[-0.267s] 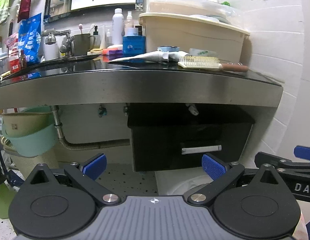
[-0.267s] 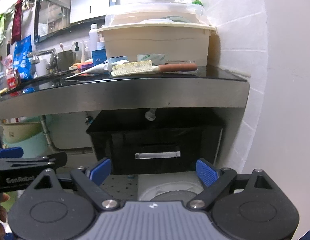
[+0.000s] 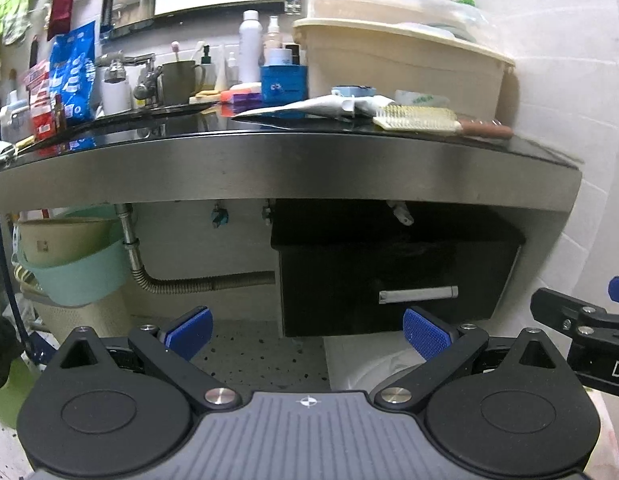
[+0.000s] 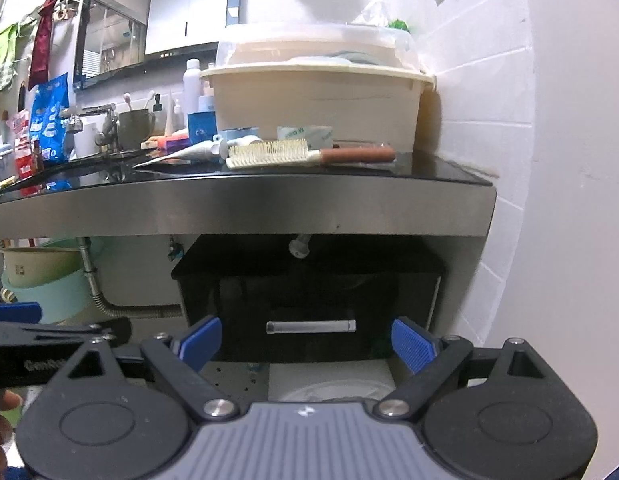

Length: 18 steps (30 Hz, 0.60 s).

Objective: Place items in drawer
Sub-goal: 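Move both tools toward the black drawer under the counter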

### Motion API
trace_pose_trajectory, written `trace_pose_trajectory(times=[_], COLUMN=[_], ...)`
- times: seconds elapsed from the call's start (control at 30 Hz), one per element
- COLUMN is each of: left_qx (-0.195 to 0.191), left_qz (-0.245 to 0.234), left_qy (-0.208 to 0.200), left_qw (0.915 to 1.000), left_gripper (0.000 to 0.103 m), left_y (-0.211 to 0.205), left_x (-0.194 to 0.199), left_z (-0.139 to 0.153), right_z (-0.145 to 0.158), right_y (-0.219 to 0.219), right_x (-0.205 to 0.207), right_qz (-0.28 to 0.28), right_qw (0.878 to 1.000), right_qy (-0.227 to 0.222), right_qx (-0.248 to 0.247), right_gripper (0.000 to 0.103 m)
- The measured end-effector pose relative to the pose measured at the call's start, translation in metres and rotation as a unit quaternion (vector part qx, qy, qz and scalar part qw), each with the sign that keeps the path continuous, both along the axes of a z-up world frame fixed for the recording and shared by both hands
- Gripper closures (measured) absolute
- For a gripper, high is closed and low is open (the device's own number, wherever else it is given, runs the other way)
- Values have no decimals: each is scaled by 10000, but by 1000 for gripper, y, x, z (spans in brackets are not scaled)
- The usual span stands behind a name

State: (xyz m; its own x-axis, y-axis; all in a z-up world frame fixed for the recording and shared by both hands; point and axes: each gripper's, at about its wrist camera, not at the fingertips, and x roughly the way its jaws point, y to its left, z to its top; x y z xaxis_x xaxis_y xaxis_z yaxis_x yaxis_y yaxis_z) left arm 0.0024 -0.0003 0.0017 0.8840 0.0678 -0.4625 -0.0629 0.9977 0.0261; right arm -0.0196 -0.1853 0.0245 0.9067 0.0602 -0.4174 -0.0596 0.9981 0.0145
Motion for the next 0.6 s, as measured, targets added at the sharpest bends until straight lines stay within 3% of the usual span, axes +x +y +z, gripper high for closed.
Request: trace_pose_trajectory(times=[0.3, 0.6], left_qx=[-303, -7], left_qz=[-93, -180], left_qy=[-22, -68], left_qw=[9995, 9998], left_gripper=[0, 0], left_y=[6, -4], left_x=[-1, -3], left_z=[-4, 0], right_z=[0, -7], right_y=[6, 4], right_x=[6, -8], right_qz=[61, 182], right_qw=[9984, 9989], right_qy=[60, -112], right_qx=[-561, -427], right_gripper=[11, 11])
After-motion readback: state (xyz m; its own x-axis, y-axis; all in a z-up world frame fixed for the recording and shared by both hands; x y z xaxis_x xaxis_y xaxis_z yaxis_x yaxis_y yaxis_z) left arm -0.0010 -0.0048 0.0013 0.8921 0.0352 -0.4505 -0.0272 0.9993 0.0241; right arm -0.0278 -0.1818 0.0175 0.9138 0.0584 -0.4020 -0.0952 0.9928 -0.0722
